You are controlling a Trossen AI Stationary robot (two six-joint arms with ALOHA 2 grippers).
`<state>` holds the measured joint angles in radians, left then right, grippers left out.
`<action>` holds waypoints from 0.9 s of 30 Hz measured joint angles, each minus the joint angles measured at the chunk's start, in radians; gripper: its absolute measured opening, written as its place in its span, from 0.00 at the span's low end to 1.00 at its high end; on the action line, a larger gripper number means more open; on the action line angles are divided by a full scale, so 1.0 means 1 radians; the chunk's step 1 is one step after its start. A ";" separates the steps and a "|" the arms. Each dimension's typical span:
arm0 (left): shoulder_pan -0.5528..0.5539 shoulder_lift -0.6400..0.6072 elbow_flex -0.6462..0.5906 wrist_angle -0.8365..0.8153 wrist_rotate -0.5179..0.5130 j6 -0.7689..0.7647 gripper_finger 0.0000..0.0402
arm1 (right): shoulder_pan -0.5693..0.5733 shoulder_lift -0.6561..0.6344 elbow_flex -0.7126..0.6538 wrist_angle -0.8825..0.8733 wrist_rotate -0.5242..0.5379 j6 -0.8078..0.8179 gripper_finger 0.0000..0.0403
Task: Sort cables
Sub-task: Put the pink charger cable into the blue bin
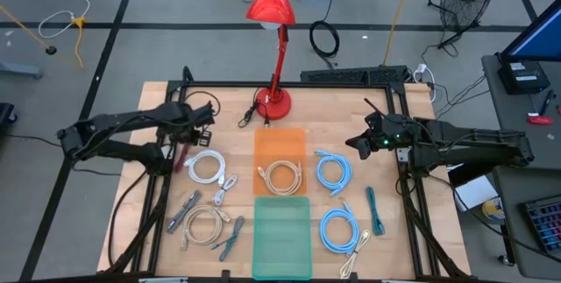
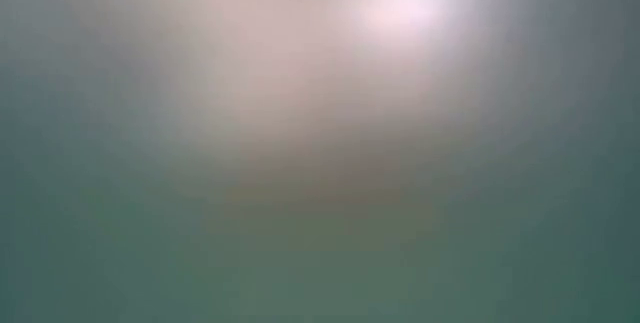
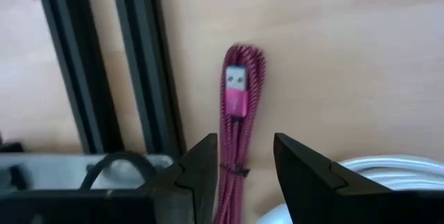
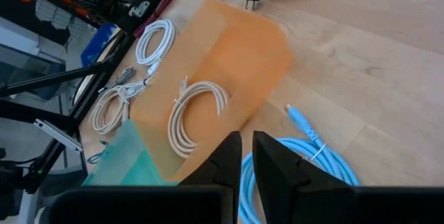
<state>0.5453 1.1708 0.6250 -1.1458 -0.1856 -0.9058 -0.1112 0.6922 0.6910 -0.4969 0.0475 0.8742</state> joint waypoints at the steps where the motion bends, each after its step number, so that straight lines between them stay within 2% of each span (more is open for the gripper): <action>1: 0.000 0.017 -0.001 0.000 0.001 -0.007 0.36 | 0.000 0.000 0.000 0.000 0.000 -0.001 0.07; 11: -0.031 0.188 -0.038 0.051 0.005 -0.105 0.36 | 0.001 0.000 0.000 0.000 -0.011 -0.004 0.07; 20: -0.031 0.294 -0.052 0.125 0.014 -0.099 0.35 | 0.002 0.000 0.000 0.000 -0.054 -0.004 0.07; 22: -0.031 0.294 -0.057 0.153 0.031 -0.098 0.28 | 0.002 0.000 0.000 0.000 -0.056 -0.004 0.07; 25: -0.030 0.294 -0.059 0.179 0.051 -0.073 0.11 | 0.002 0.000 0.000 0.000 -0.061 -0.004 0.07; 27: -0.030 0.294 -0.059 0.179 0.057 -0.065 0.04 | 0.002 0.000 0.000 0.000 -0.076 -0.006 0.07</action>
<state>0.5156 1.4651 0.5659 -0.9665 -0.1288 -0.9707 -0.1097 0.6922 0.6910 -0.4969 -0.0284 0.8679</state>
